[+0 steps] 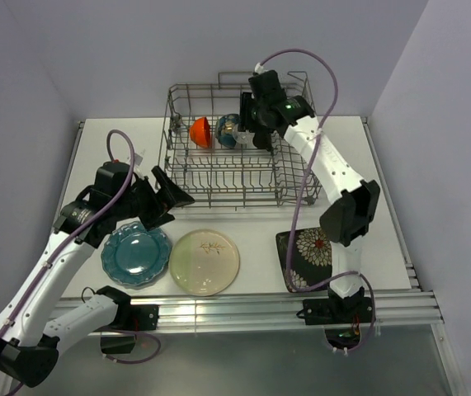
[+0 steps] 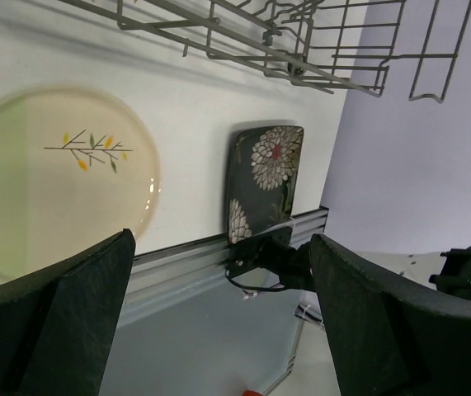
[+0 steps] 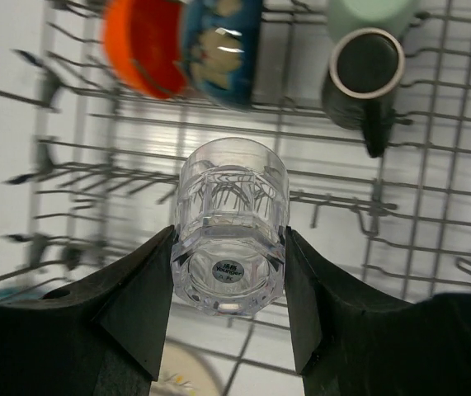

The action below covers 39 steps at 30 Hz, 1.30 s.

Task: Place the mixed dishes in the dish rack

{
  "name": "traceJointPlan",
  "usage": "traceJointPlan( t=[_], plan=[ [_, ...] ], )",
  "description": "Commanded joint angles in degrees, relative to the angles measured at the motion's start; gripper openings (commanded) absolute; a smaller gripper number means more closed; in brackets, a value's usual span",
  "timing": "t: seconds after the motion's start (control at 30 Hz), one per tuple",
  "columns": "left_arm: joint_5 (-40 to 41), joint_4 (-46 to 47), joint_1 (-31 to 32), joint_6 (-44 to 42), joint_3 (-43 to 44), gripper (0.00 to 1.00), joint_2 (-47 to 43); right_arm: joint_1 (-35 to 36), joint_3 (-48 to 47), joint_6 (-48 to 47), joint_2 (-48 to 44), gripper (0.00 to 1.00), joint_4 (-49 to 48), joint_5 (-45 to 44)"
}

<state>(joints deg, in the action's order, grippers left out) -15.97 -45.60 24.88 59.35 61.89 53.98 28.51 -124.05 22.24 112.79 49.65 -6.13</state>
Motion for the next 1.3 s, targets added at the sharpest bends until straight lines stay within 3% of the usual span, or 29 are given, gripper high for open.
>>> traceJointPlan(
  t=[0.0, 0.73, 1.27],
  plan=[
    [1.8, -1.2, 0.1, -2.6, 1.0, 0.93, -2.1, 0.0, -4.1, -5.0, 2.1, 0.00, 2.7, -8.0],
    [2.7, -2.1, 0.2, -0.8, -1.9, 0.92, -3.5, -1.2, -8.0, -11.8, 12.4, 0.00, -6.9, -12.1],
    [3.1, -3.8, 0.2, -1.9, -1.8, 0.93, -2.7, -2.6, -13.1, -11.8, 19.7, 0.00, -7.8, -10.8]
  ],
)
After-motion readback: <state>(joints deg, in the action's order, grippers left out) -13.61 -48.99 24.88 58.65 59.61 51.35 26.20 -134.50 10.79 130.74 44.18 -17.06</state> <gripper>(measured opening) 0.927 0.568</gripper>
